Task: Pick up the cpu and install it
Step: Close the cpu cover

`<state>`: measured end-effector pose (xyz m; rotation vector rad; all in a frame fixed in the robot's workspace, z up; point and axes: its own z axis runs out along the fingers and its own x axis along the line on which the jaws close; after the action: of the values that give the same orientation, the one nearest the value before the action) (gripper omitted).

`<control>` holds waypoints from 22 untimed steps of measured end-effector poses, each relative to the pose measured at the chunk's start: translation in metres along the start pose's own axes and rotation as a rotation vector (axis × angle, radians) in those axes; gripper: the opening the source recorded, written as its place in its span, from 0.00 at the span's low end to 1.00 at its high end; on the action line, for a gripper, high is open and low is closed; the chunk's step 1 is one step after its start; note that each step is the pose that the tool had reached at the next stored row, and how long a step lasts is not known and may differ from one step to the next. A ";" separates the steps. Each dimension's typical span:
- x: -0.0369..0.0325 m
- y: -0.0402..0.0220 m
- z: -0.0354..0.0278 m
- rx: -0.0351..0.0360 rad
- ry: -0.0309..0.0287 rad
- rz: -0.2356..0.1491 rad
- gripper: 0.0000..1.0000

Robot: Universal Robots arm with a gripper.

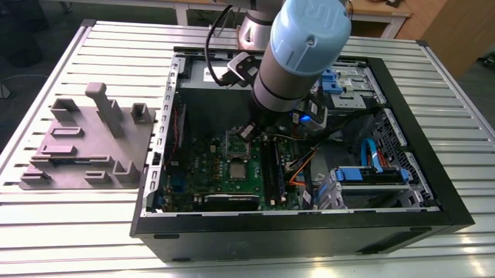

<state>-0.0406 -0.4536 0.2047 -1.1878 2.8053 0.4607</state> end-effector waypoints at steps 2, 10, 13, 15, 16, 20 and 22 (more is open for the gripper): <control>0.0001 0.0002 -0.0003 0.0011 0.0012 0.000 0.10; 0.0001 0.0015 -0.0031 0.0058 0.0059 0.001 0.10; 0.0000 0.0020 -0.0045 0.0076 0.0076 0.001 0.10; 0.0000 0.0024 -0.0054 0.0097 0.0097 0.001 0.10; -0.0001 0.0025 -0.0059 0.0107 0.0108 0.001 0.10; -0.0002 0.0035 -0.0085 0.0143 0.0145 0.001 0.10; -0.0003 0.0040 -0.0096 0.0161 0.0162 0.001 0.10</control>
<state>-0.0427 -0.4536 0.2149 -1.1919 2.8181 0.4298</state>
